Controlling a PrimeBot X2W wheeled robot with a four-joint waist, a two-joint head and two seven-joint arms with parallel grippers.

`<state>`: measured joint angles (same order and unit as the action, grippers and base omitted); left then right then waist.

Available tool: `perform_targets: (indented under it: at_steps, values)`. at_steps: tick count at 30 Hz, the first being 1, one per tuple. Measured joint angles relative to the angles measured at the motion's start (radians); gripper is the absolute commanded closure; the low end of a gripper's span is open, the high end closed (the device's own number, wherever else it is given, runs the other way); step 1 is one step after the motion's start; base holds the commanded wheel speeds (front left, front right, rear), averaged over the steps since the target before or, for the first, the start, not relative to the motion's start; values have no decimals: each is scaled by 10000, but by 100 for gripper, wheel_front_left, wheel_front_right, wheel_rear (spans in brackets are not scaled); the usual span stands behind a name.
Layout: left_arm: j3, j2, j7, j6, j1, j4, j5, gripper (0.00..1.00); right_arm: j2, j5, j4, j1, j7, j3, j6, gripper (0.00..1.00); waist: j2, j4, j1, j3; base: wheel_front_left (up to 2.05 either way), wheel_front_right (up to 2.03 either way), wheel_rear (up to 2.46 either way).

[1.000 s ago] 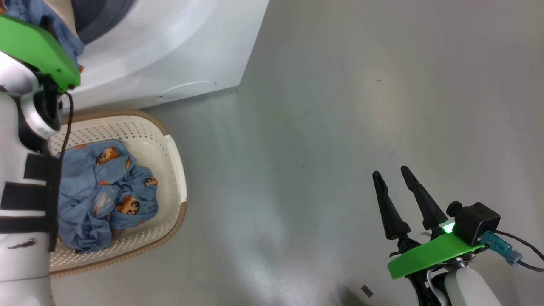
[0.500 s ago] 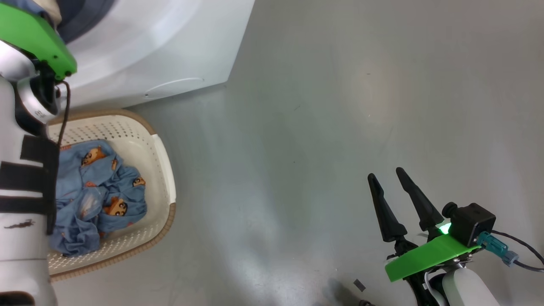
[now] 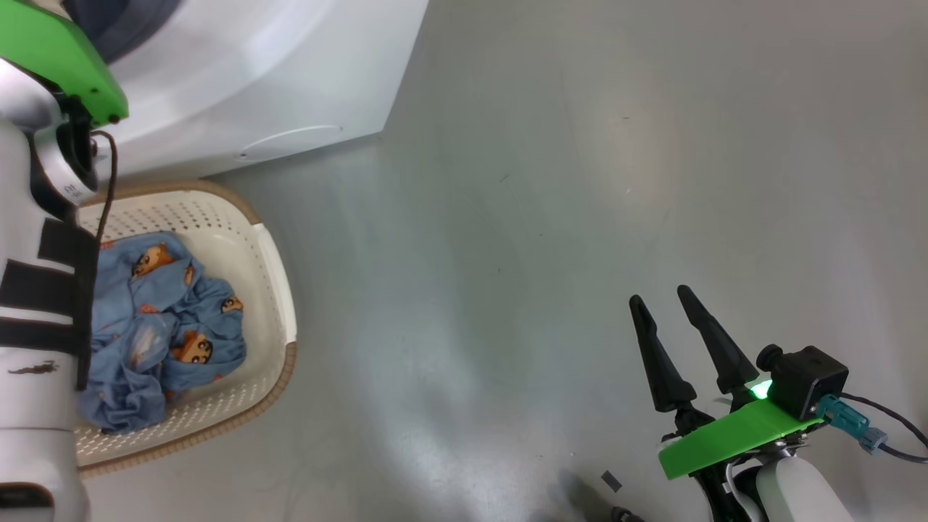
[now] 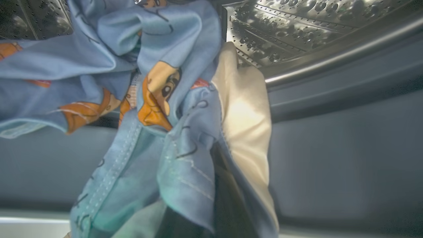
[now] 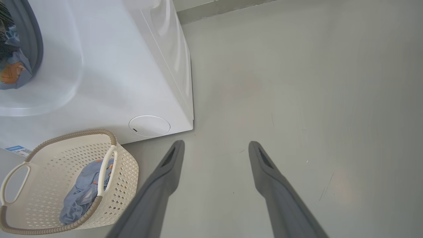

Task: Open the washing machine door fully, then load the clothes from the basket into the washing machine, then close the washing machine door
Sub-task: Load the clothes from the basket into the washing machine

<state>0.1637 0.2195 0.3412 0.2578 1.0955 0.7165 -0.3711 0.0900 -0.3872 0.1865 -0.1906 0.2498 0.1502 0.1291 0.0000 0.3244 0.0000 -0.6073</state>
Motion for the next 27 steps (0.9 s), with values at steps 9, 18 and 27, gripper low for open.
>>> perform_targets:
  at_steps: [9,18,27]
  values:
    - [441,566,-917,477,334,-290,949,100,33,-52,-38,-13,0,4,0,0,0,-310,0,-96,0,0,0]
    - [617,1227,-1580,988,2060,105,1712,100,36,-412,21,-366,0,391,0,0,0,33,0,-601,0,0,0]
    - [805,1737,-1666,1162,3295,727,2171,100,-61,-658,159,-413,0,706,0,0,0,522,0,-1081,0,0,0]
